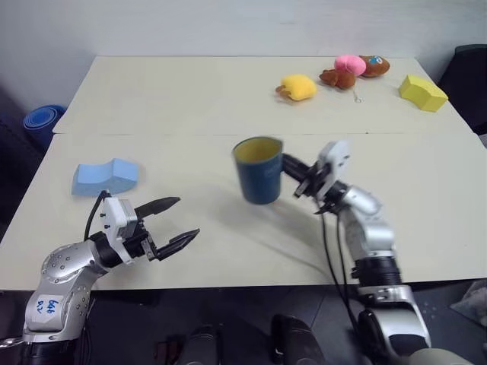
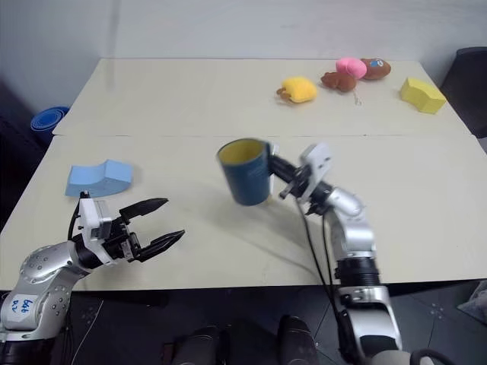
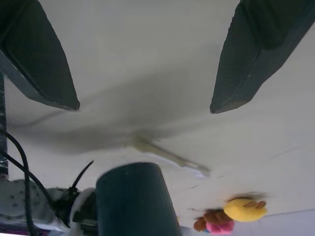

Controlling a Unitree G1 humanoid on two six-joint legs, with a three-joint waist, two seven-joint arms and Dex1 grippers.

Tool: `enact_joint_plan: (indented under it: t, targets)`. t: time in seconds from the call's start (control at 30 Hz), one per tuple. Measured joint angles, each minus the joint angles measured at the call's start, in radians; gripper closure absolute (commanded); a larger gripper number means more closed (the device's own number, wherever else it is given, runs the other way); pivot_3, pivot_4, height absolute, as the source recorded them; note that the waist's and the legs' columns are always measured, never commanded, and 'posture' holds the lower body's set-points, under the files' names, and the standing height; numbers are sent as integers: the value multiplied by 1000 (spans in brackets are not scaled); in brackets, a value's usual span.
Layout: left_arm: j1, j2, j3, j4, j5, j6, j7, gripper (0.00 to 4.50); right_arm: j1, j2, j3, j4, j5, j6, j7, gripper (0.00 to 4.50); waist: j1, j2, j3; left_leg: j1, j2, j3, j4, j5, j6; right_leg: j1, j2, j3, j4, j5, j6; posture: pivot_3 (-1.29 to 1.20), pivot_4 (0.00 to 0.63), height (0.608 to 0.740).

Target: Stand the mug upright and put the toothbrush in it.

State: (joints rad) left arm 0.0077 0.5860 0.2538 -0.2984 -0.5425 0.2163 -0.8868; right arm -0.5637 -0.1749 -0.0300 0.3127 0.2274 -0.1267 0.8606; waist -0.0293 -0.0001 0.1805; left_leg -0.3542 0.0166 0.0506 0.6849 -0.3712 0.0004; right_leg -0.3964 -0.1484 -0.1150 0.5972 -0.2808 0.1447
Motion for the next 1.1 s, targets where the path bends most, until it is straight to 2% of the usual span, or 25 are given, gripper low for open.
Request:
enact_joint_plan:
  t: [0.2, 0.3, 0.5, 0.67, 0.7, 0.93, 1.03, 1.1]
  targets:
    - [0, 7, 3, 2, -2, -1, -8, 0, 1, 6, 69, 184, -129, -306, -49, 4456, -3, 0, 0, 0, 0, -1, 0, 0, 0, 1, 0, -1, 0, 0, 0, 0, 150, 740]
    - [2, 34, 17, 7, -4, -1, -28, 0, 29, -24, 91, 226, -139, -376, -21, 3836, -3, 0, 0, 0, 0, -2, 0, 0, 0, 1, 0, -1, 0, 0, 0, 0, 150, 740]
    - [7, 52, 49, 38, -4, -1, -42, 0, 85, -105, 92, 187, -83, -364, 42, 1906, -1, 1, 0, 1, 0, -2, 0, 0, 0, 1, 0, -1, 0, 0, 0, 0, 150, 740]
    - [28, 54, 53, 38, -4, -9, -53, 0, 135, -257, 40, 43, 9, -240, 105, 215, 4, 1, 1, 0, 0, -2, 0, 0, 0, 2, 0, -1, -1, 0, 0, 0, 150, 740]
    - [32, 55, 53, 37, -4, -10, -54, 0, 148, -283, 24, 26, 26, -224, 117, 21, 4, 1, 1, 0, 0, -2, 0, 0, 0, 2, 0, -1, -1, 0, 0, 0, 150, 740]
    - [110, 91, 127, 37, -14, -16, -81, 0, 353, -516, -198, -45, 146, -192, 184, 21, 10, 2, 1, 1, 0, -1, 0, -1, 1, 3, 0, -1, -2, 0, 0, 0, 150, 740]
    - [157, 104, 177, 46, -20, -9, -94, 0, 470, -559, -299, -40, 156, -187, 165, 21, 18, 2, 1, 1, 0, 2, 0, -1, 2, 3, 0, 0, -4, 0, 0, 0, 150, 740]
    - [160, 104, 180, 48, -23, -5, -95, 0, 493, -562, -319, -40, 156, -180, 151, 21, 16, 2, 1, 3, 0, 5, 0, -1, 2, 4, 0, 3, -4, 0, -1, 0, 150, 740]
